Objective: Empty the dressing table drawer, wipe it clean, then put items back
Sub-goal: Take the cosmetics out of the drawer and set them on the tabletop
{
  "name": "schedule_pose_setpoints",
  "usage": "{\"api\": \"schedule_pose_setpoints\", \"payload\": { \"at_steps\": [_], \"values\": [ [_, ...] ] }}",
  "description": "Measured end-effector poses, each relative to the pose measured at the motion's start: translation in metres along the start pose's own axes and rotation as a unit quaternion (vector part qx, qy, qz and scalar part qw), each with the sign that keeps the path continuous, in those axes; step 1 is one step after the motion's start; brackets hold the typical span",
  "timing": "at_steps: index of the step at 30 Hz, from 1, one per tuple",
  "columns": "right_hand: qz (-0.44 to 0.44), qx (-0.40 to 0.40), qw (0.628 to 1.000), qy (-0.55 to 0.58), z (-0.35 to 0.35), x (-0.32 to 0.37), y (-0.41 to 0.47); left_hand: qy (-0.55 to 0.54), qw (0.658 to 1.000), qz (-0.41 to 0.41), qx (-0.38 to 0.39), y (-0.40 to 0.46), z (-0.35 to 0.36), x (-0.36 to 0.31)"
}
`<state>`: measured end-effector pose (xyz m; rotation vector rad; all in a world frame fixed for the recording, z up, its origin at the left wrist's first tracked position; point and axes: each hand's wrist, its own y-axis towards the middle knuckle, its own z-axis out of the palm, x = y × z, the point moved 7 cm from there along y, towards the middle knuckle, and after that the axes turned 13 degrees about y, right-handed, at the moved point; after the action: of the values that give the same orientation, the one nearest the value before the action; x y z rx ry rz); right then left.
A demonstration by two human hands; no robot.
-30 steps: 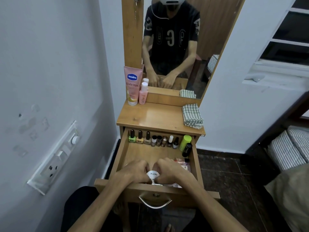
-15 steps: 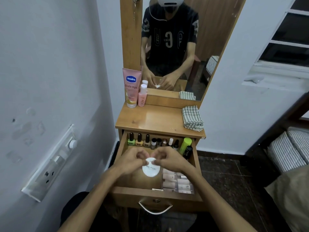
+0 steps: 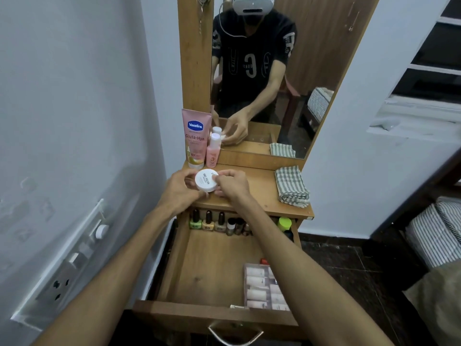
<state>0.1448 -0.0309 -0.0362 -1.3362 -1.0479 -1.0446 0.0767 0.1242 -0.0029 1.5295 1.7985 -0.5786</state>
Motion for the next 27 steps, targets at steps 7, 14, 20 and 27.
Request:
{"api": "schedule_pose_setpoints", "payload": {
  "at_steps": [7,14,20,27],
  "values": [
    [-0.016,-0.040,0.999,-0.028,0.033,-0.003,0.024,0.043,0.997,-0.010,-0.067,0.032,-0.007,0.016],
    [-0.031,-0.043,0.996,-0.067,0.032,-0.005,0.025,0.067,0.995,-0.016,-0.078,0.040,-0.004,0.029],
    [-0.039,0.006,0.998,-0.056,0.031,-0.006,0.023,0.079,0.990,-0.036,-0.114,0.037,-0.003,0.035],
    [-0.049,0.017,0.998,-0.026,-0.008,0.000,-0.012,0.142,0.973,-0.022,-0.180,0.002,-0.005,0.008]
  ]
}}
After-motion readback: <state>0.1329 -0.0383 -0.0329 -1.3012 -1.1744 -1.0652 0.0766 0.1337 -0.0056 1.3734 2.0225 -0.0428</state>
